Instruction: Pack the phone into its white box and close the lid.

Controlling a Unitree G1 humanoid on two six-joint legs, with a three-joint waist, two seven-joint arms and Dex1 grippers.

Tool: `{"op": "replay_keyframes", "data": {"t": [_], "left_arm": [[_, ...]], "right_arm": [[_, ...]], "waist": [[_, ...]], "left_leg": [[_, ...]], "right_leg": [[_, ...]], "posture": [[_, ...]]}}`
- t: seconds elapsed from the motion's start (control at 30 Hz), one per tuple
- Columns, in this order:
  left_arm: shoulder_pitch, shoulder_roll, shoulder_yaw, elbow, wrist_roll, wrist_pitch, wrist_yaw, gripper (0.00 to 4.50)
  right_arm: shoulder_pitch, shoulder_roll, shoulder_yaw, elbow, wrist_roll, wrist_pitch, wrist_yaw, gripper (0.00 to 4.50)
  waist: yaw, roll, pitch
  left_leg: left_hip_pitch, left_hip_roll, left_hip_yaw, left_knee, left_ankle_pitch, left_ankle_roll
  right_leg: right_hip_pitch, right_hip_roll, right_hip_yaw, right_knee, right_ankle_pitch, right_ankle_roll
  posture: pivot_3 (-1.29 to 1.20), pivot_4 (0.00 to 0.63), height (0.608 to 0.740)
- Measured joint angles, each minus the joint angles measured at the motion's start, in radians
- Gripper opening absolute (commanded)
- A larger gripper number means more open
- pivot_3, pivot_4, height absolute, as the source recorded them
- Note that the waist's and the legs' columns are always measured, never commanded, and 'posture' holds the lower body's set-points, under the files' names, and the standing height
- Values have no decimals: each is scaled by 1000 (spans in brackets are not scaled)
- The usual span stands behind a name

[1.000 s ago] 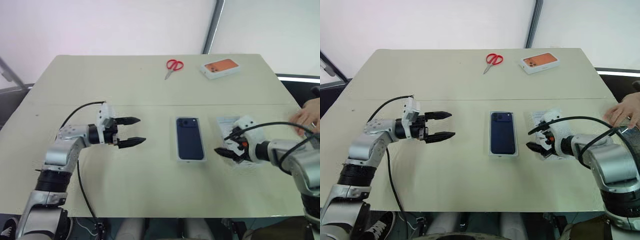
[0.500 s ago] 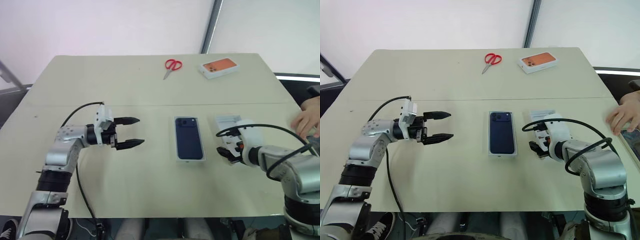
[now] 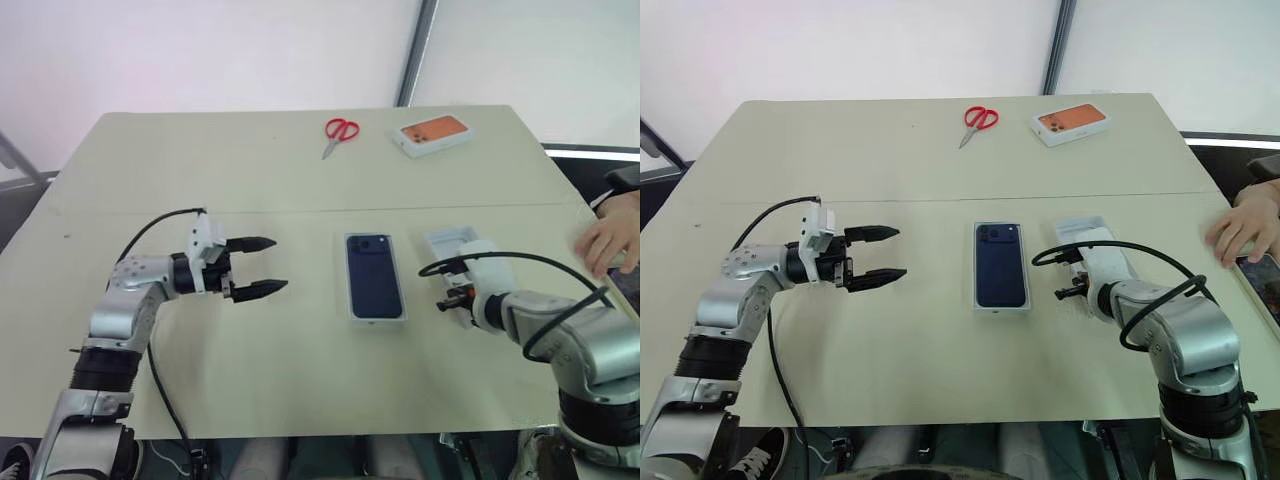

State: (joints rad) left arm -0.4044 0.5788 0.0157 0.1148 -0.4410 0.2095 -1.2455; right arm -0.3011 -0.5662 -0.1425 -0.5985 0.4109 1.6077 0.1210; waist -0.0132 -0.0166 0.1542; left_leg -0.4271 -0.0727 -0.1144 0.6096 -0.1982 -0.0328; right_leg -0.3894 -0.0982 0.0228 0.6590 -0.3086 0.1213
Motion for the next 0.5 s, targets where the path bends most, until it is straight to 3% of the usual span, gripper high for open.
{"op": "replay_keyframes", "data": {"t": [0.17,0.37,0.43,0.5], "left_arm": [[0,3,0,-1,-2,5,11,4500],[-26,3,2,4,-8,67,38,4500],[-46,-13,11,29,-11,82,67,4500],[-62,-31,15,57,-11,86,93,4500]], "right_arm": [[-12,48,-8,12,-10,0,-41,64],[-150,122,-58,103,-35,-1,-61,64],[-225,181,-139,140,-23,-6,-32,64],[-348,325,-296,163,30,-17,16,64]], "waist": [[-1,-1,-1],[-2,2,1],[-3,2,1],[-9,3,2]], "left_leg": [[1,0,0,1,0,0],[0,0,1,-1,0,0],[0,0,1,-1,0,0],[0,0,2,0,0,0]], "right_leg": [[1,0,0,0,0,0],[-3,1,1,3,0,0],[-2,1,1,3,0,0],[-3,1,1,4,0,0]], "posture": [[0,150,740],[0,150,740],[0,150,740],[0,150,740]]}}
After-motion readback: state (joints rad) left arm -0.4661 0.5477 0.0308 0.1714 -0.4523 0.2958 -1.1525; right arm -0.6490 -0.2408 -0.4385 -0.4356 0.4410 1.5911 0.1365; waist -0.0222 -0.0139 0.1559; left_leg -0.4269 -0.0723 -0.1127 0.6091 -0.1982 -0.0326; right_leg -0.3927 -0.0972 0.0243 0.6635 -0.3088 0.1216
